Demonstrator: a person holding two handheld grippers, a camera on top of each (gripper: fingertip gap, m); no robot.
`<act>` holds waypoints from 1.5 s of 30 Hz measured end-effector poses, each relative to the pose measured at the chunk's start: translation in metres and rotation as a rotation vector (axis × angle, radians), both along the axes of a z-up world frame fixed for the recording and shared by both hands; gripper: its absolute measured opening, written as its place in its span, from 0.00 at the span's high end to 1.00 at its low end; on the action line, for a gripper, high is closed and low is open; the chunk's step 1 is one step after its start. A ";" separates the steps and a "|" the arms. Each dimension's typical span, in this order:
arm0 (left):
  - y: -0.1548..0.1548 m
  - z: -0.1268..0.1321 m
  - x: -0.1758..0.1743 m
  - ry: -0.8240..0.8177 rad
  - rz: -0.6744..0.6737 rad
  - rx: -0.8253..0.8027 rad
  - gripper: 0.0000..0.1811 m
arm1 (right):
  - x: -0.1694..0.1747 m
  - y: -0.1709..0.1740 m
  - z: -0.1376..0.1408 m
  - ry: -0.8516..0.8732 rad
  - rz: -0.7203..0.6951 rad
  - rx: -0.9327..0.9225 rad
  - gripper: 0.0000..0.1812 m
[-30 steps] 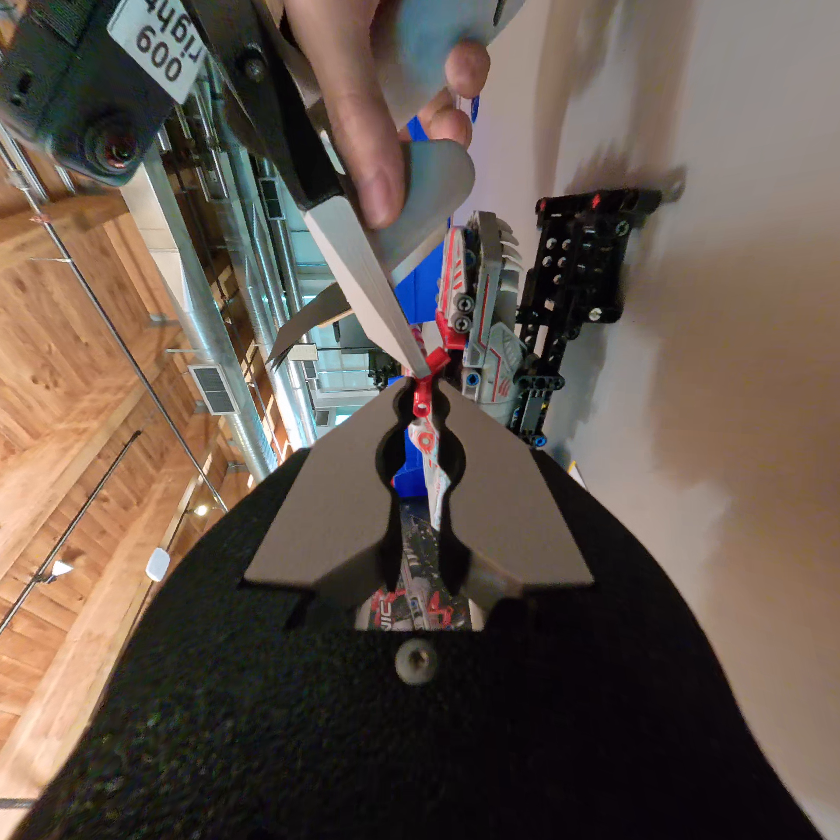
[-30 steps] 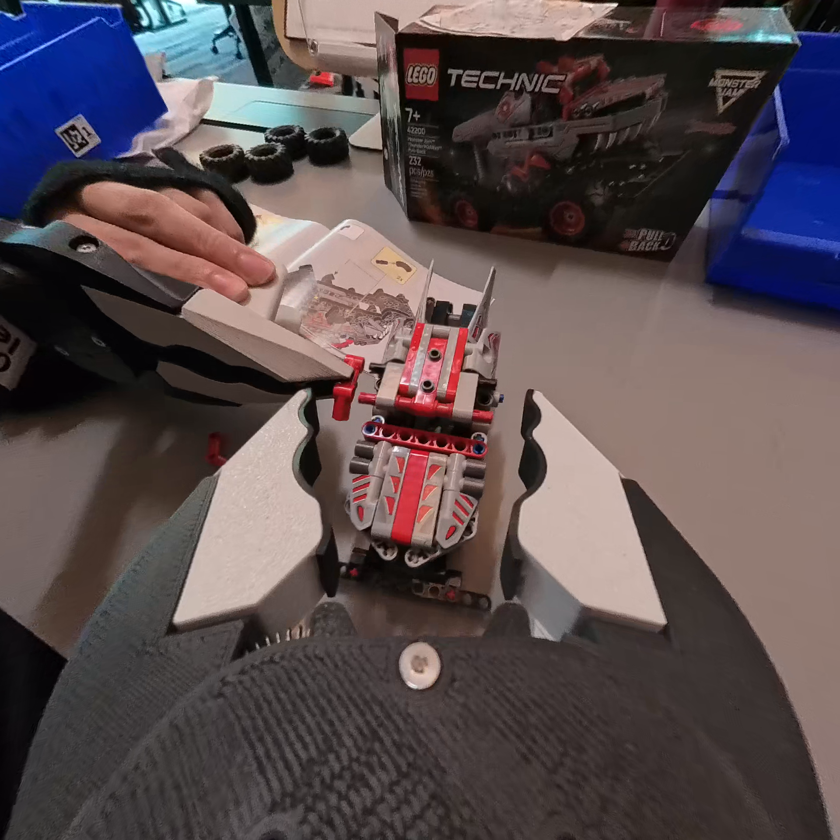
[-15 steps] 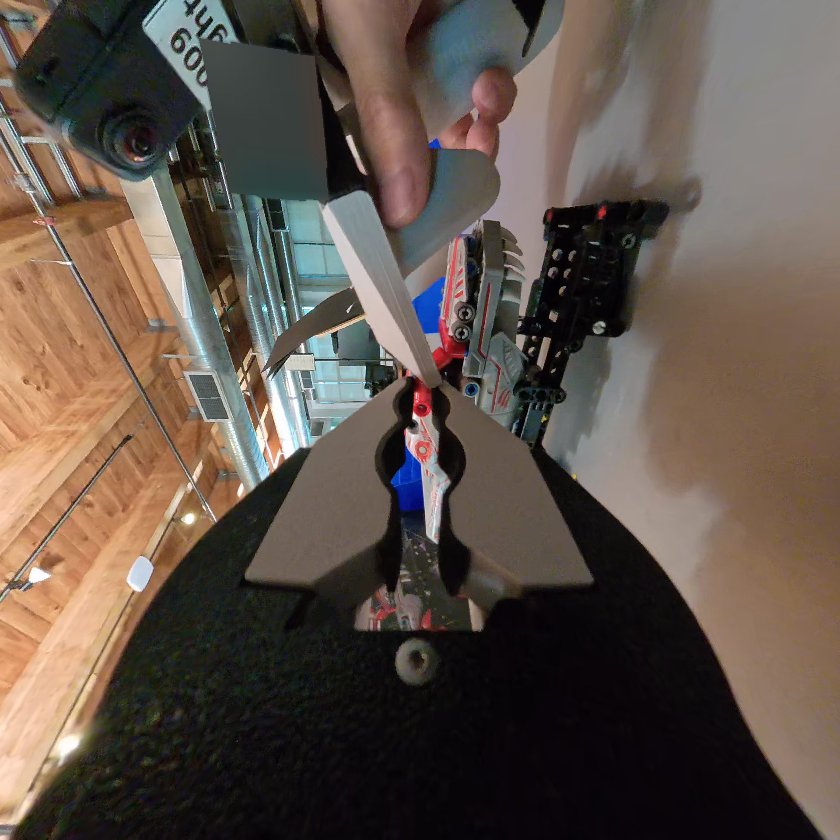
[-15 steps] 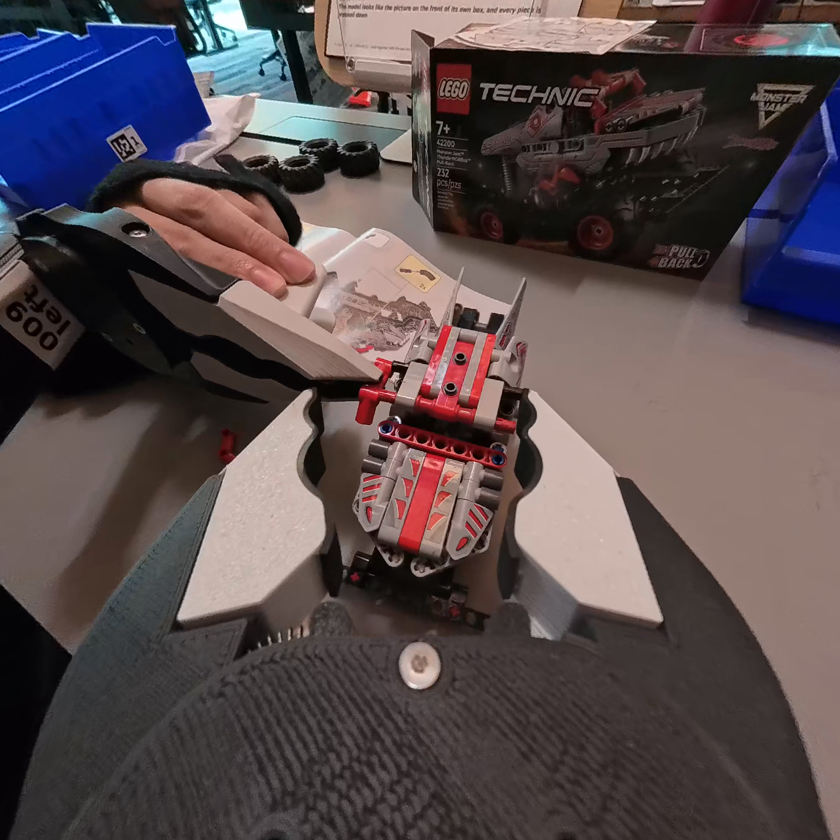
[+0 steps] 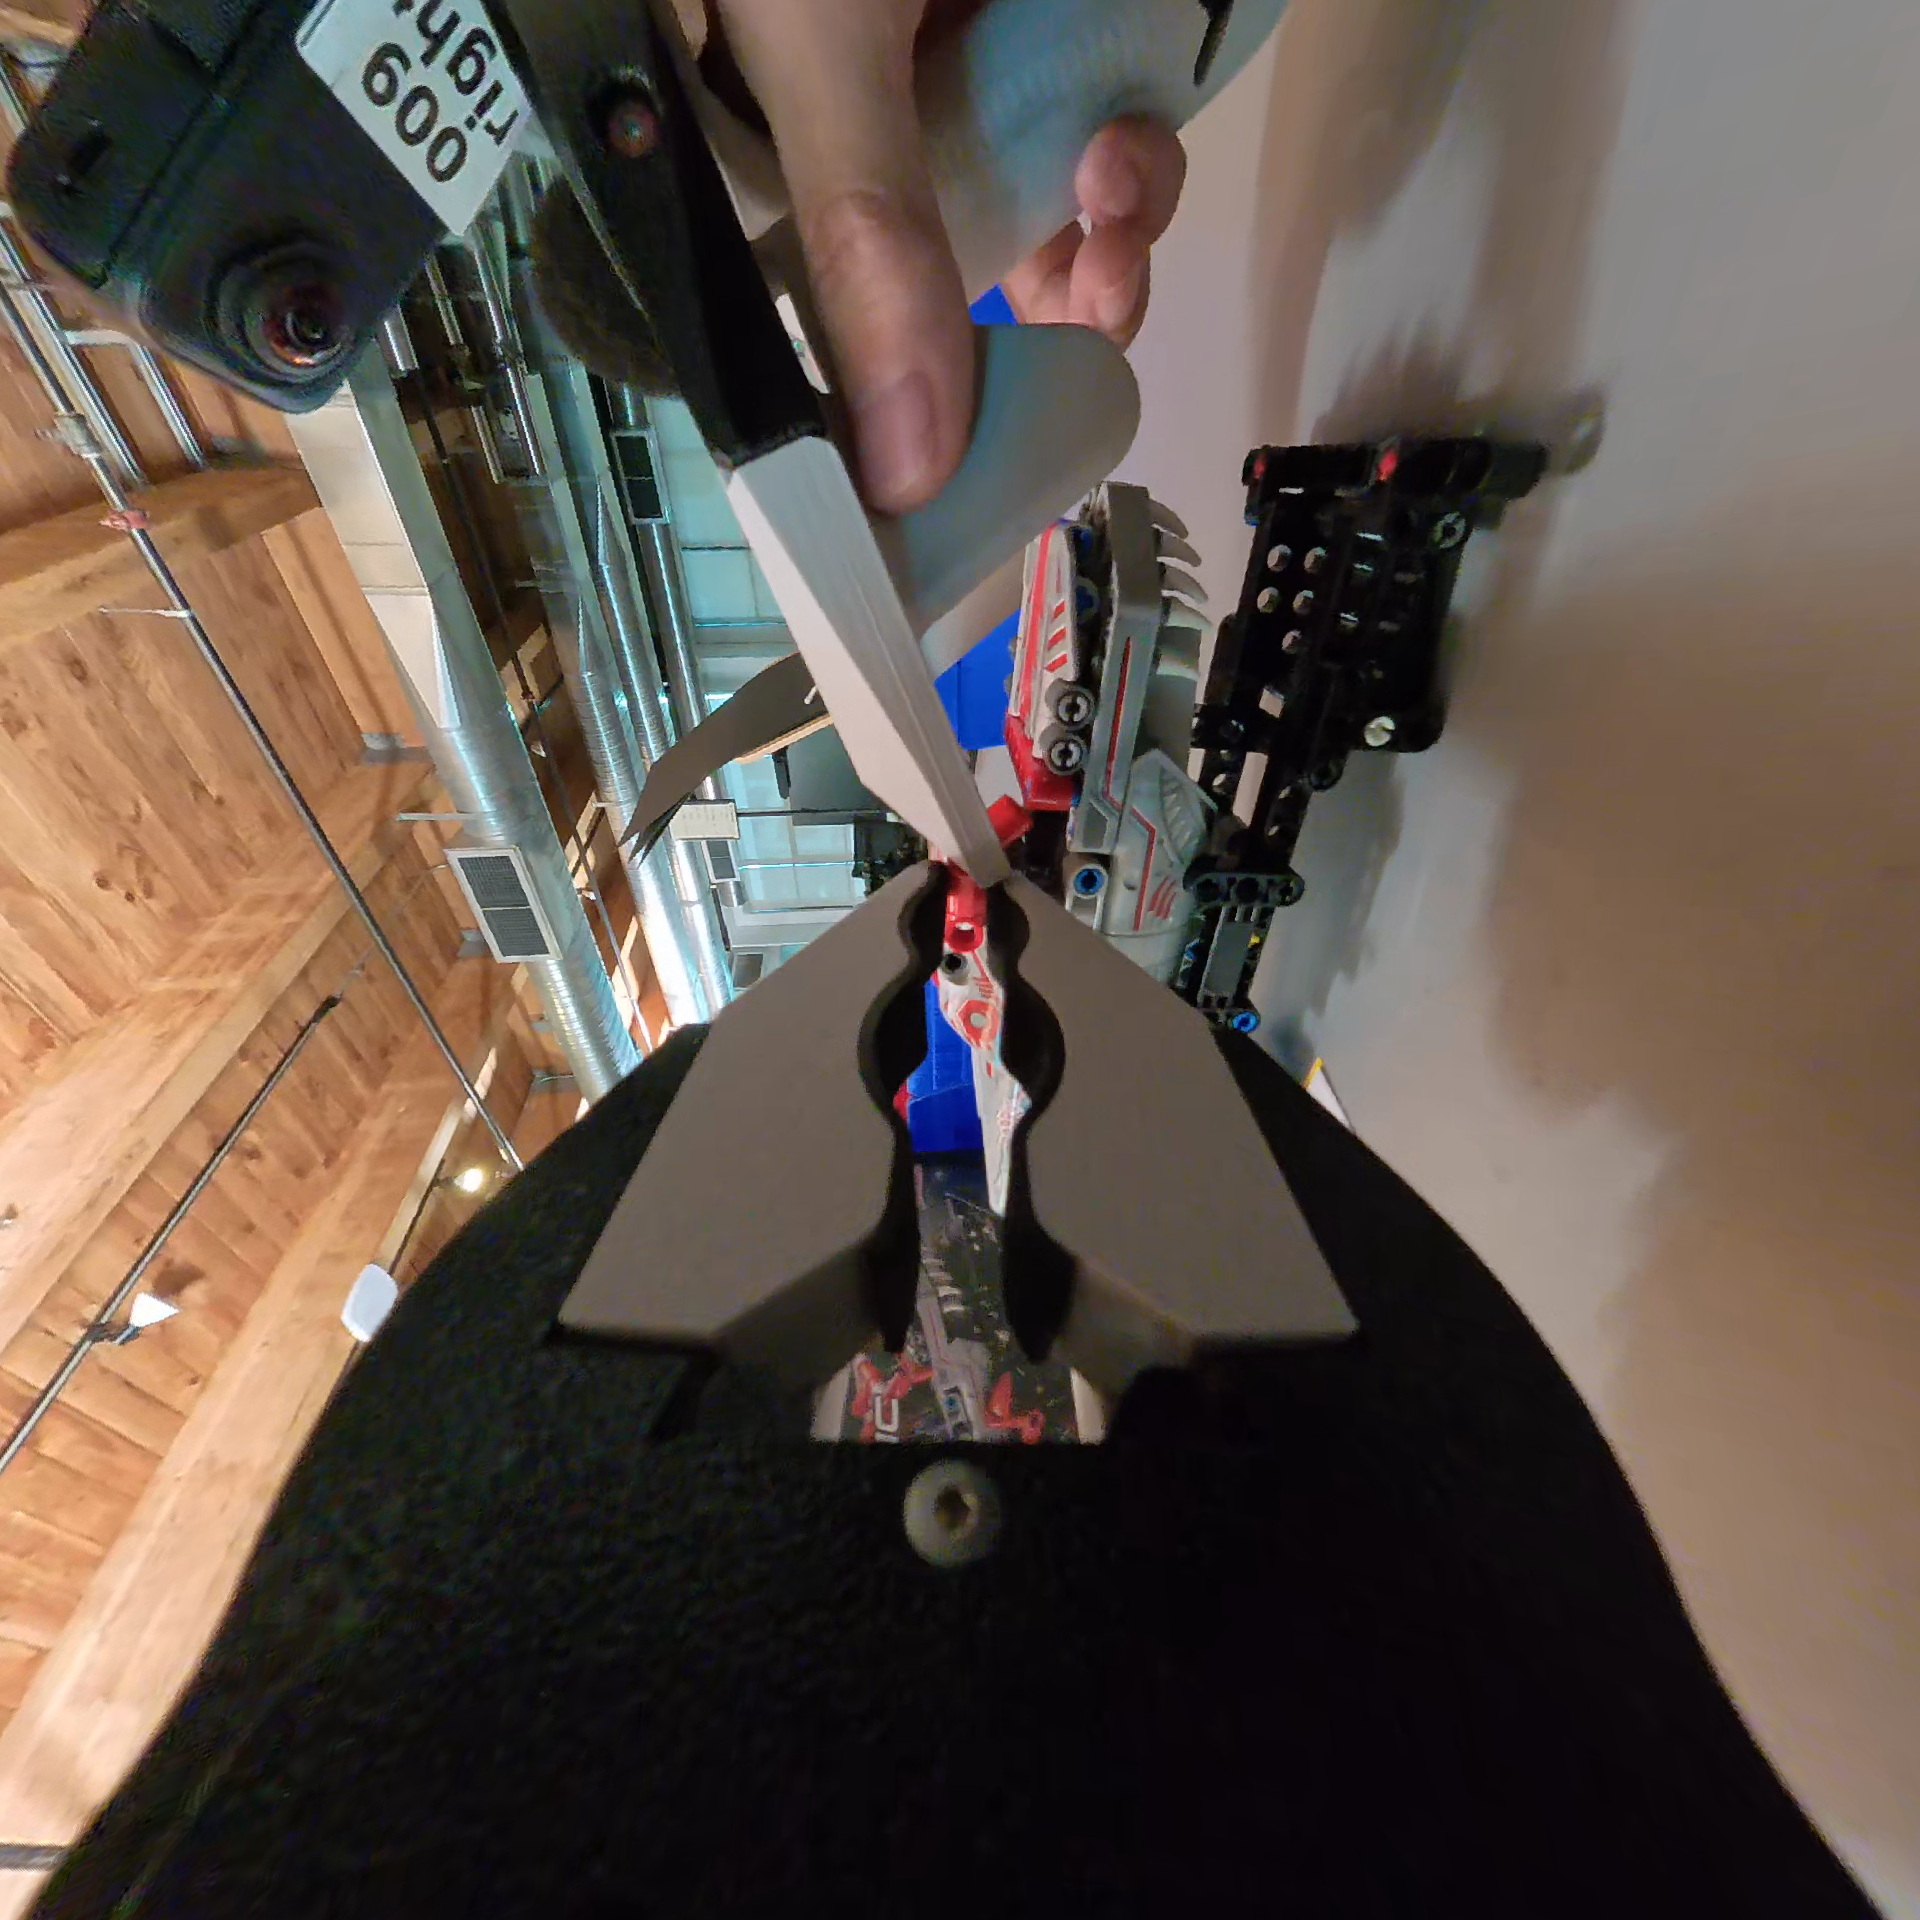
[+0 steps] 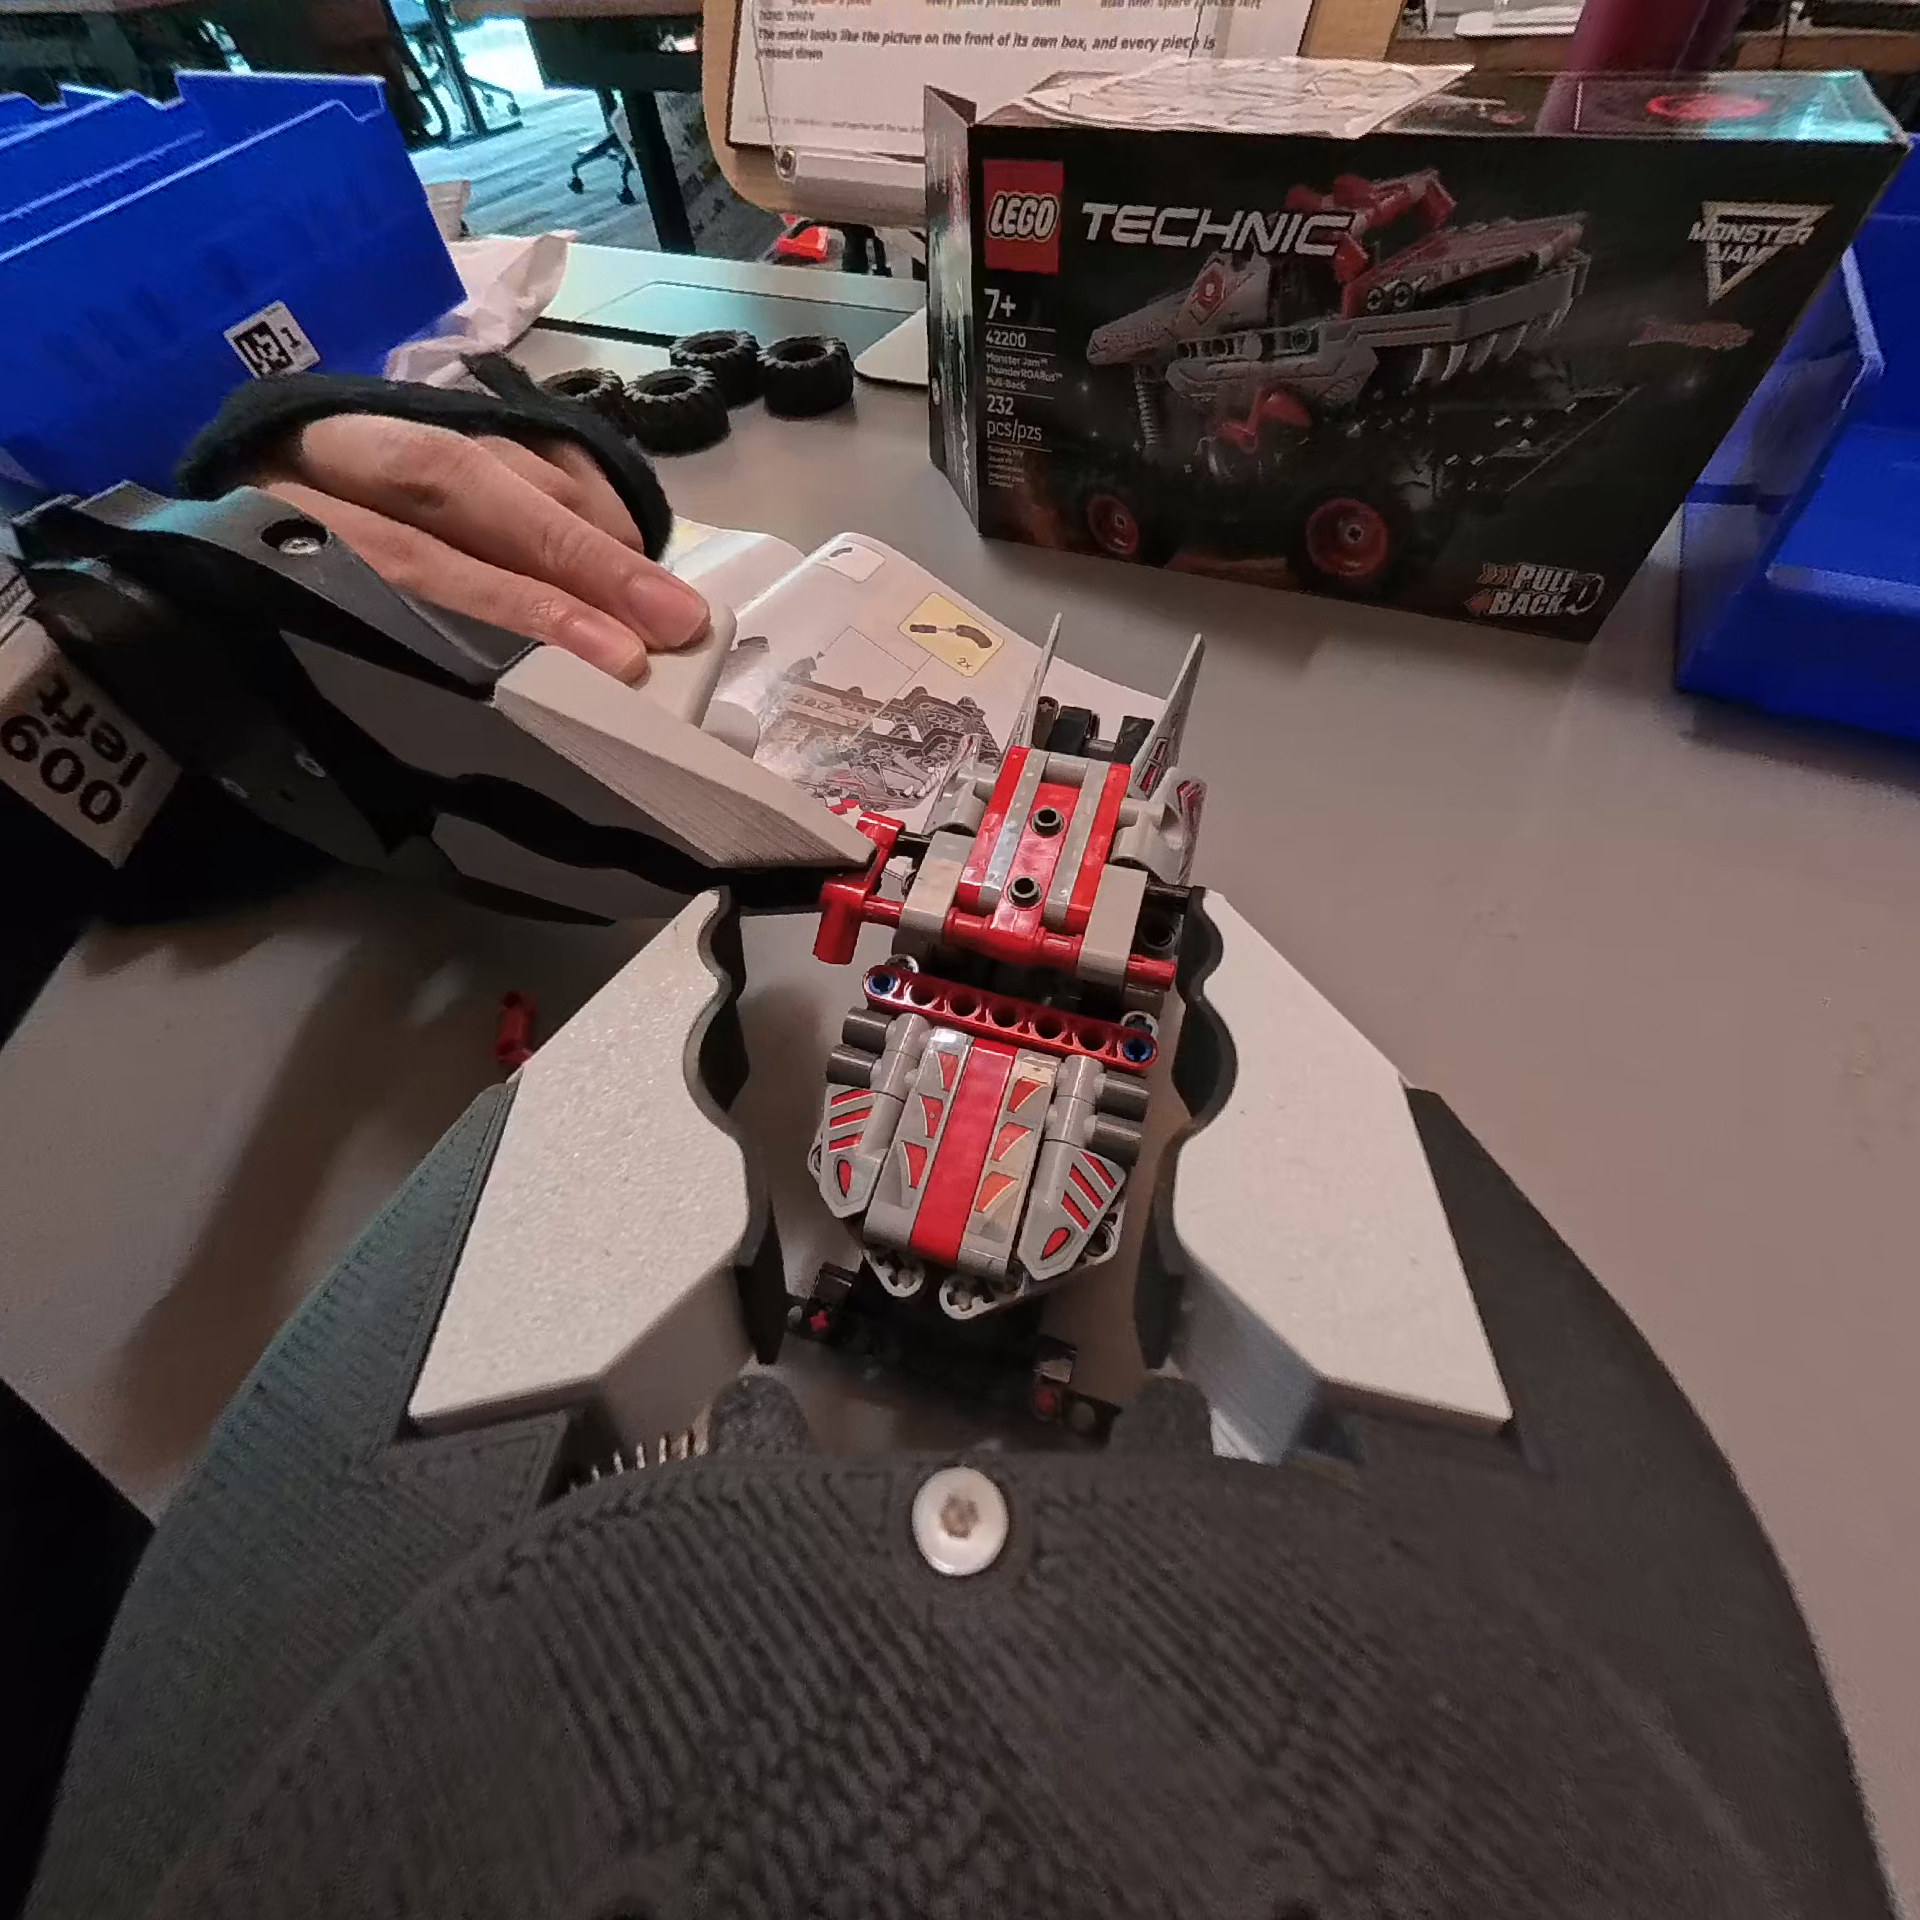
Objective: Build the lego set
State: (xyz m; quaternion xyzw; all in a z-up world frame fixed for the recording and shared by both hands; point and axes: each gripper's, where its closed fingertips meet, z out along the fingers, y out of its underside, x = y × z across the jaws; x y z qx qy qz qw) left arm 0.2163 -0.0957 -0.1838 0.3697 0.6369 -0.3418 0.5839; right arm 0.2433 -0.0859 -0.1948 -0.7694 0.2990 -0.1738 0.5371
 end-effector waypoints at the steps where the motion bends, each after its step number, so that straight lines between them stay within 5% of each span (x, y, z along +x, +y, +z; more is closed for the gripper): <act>1: 0.000 0.000 0.000 -0.006 0.000 0.004 0.98 | 0.000 0.000 0.000 0.001 -0.002 0.000 0.54; 25: -0.005 0.000 -0.003 -0.025 0.009 0.000 0.98 | 0.001 -0.002 0.000 -0.010 0.010 -0.003 0.56; 29: -0.005 -0.001 -0.004 -0.022 0.003 0.003 0.98 | 0.003 -0.008 0.000 -0.024 0.032 0.012 0.63; 34: -0.006 -0.002 -0.002 -0.021 0.024 0.003 0.98 | 0.001 -0.002 -0.001 -0.045 0.046 -0.011 0.54; 45: -0.001 -0.002 0.007 -0.032 0.025 -0.005 0.98 | 0.004 -0.009 0.001 -0.042 0.025 -0.010 0.64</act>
